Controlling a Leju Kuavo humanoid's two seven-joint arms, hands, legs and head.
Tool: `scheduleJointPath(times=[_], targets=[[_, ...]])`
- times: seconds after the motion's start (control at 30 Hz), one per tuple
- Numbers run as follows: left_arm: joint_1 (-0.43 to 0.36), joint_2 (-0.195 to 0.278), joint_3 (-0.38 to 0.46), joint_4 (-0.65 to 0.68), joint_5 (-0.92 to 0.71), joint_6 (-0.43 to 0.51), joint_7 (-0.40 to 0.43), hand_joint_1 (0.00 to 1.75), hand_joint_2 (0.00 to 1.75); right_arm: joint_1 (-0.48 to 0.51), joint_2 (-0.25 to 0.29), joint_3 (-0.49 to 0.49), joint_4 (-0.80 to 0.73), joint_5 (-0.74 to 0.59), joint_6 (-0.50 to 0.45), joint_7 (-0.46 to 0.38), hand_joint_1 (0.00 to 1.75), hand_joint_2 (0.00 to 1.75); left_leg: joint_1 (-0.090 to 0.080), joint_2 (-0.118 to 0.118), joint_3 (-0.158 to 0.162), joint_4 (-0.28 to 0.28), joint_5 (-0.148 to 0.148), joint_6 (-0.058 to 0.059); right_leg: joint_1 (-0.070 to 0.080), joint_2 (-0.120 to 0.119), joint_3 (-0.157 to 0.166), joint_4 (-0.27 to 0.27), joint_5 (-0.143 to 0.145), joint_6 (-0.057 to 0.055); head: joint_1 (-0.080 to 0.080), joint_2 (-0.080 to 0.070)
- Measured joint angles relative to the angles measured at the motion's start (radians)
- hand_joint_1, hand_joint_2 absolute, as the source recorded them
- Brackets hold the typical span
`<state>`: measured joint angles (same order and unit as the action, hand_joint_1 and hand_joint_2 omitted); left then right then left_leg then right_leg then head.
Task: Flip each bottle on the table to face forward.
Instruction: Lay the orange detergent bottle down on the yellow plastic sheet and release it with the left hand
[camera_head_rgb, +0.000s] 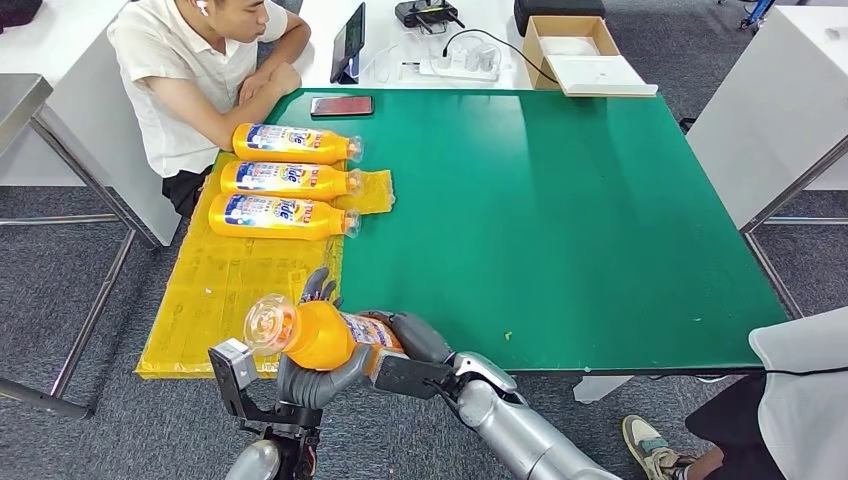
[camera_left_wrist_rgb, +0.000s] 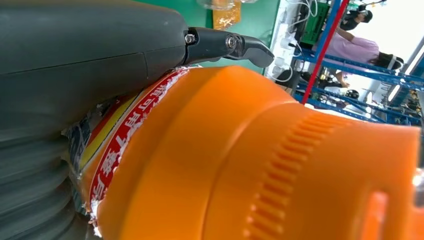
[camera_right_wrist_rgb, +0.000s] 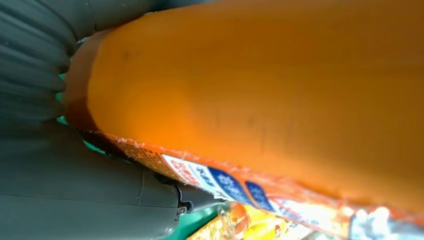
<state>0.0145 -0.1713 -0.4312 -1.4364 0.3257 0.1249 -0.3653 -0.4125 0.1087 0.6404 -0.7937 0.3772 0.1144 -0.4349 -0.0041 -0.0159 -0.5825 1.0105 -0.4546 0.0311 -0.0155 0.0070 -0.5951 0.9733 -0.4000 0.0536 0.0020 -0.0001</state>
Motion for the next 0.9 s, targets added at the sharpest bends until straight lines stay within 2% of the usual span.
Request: scheduleJointPath(times=[0.03,0.1,0.13,0.23,0.4,0.63,0.9], targets=[[0.0,0.0,0.003,0.003,0.005,-0.001,0.0,1.75,1.75,-0.005,0.0,0.01,0.004,-0.002,0.001,0.004,0.96,1.75,0.0,0.0,0.0,0.0,0.0,0.0,0.0,0.0,0.0,0.0,0.0,0.0,0.0,0.0],[-0.001,0.0,0.008,0.007,0.012,-0.002,-0.001,1.75,1.75,-0.012,0.0,0.025,0.01,-0.01,0.001,0.009,0.12,1.75,0.0,0.0,0.0,0.0,0.0,0.0,0.0,0.0,0.0,0.0,0.0,0.0,0.0,0.0],[-0.001,0.0,0.011,0.007,0.016,-0.002,-0.002,1.75,1.75,-0.015,0.0,0.031,0.012,-0.013,0.0,0.012,0.0,1.31,0.0,0.0,0.0,0.0,0.0,0.0,0.0,0.0,0.0,0.0,0.0,0.0,0.0,0.0],[-0.003,0.0,0.02,0.008,0.031,-0.005,-0.003,1.75,1.75,-0.017,0.0,0.047,0.016,-0.024,-0.008,0.01,0.0,0.0,0.0,0.0,0.0,0.0,0.0,0.0,0.0,0.0,0.0,0.0,0.0,0.0,0.0,0.0],[-0.013,-0.001,0.035,0.007,0.057,-0.016,-0.003,1.75,1.75,0.005,0.001,0.059,0.007,-0.04,-0.03,-0.057,0.0,0.0,0.0,0.0,0.0,0.0,0.0,0.0,0.0,0.0,0.0,0.0,0.0,0.0,0.0,0.0],[-0.015,-0.001,0.044,0.008,0.065,-0.02,-0.005,1.75,1.75,0.021,0.002,0.07,-0.023,-0.051,-0.035,-0.098,0.0,0.0,0.0,0.0,0.0,0.0,0.0,0.0,0.0,0.0,0.0,0.0,0.0,0.0,0.0,0.0],[-0.013,0.015,0.073,-0.003,0.067,-0.033,-0.027,1.75,1.75,0.092,-0.014,0.049,-0.105,-0.086,-0.066,-0.168,0.0,0.0,0.0,0.0,0.0,0.0,0.0,0.0,0.0,0.0,0.0,0.0,0.0,0.0,0.0,0.0]])
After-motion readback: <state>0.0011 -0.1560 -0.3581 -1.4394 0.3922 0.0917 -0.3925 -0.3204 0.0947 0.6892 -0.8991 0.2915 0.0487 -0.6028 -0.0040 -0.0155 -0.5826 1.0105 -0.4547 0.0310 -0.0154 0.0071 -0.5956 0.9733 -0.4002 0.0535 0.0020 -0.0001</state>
